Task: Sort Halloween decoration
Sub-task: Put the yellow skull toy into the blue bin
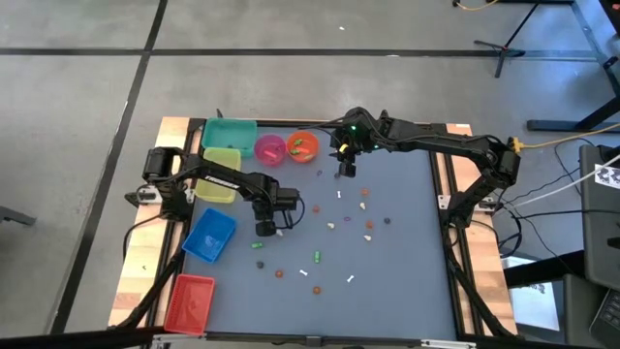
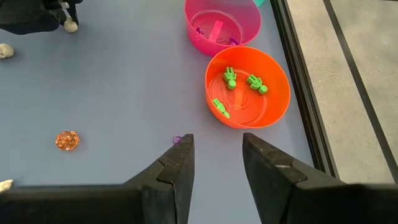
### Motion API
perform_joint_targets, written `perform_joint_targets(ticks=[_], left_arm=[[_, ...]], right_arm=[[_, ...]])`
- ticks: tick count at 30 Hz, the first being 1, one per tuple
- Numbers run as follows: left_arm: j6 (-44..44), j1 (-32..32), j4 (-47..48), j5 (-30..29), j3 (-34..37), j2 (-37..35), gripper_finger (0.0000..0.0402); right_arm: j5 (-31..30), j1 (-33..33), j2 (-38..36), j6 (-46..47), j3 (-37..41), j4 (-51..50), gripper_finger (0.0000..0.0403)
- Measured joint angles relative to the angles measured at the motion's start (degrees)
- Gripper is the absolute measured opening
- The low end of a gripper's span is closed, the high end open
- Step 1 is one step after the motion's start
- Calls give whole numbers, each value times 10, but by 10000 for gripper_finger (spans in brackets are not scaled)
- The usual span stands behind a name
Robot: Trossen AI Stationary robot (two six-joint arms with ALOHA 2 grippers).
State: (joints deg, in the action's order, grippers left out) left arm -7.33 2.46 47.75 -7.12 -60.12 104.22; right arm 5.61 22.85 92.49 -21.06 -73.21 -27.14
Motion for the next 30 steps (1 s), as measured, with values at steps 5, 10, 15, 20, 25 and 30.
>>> perform_joint_targets(ticks=[5,10,15,20,25,30], left_arm=[[0,1,5,11,-7,1,53],[0,1,-5,12,-18,3,53],[-1,1,-6,14,-19,3,53],[-2,1,-4,16,-19,2,50],[-13,1,-2,17,-20,2,40],[-15,1,-1,18,-20,1,35]], right_arm=[[0,0,0,0,0,0,135],[0,0,0,0,0,0,135],[0,0,0,0,0,0,135],[0,0,0,0,0,0,135],[0,0,0,0,0,0,135],[0,0,0,0,0,0,135]])
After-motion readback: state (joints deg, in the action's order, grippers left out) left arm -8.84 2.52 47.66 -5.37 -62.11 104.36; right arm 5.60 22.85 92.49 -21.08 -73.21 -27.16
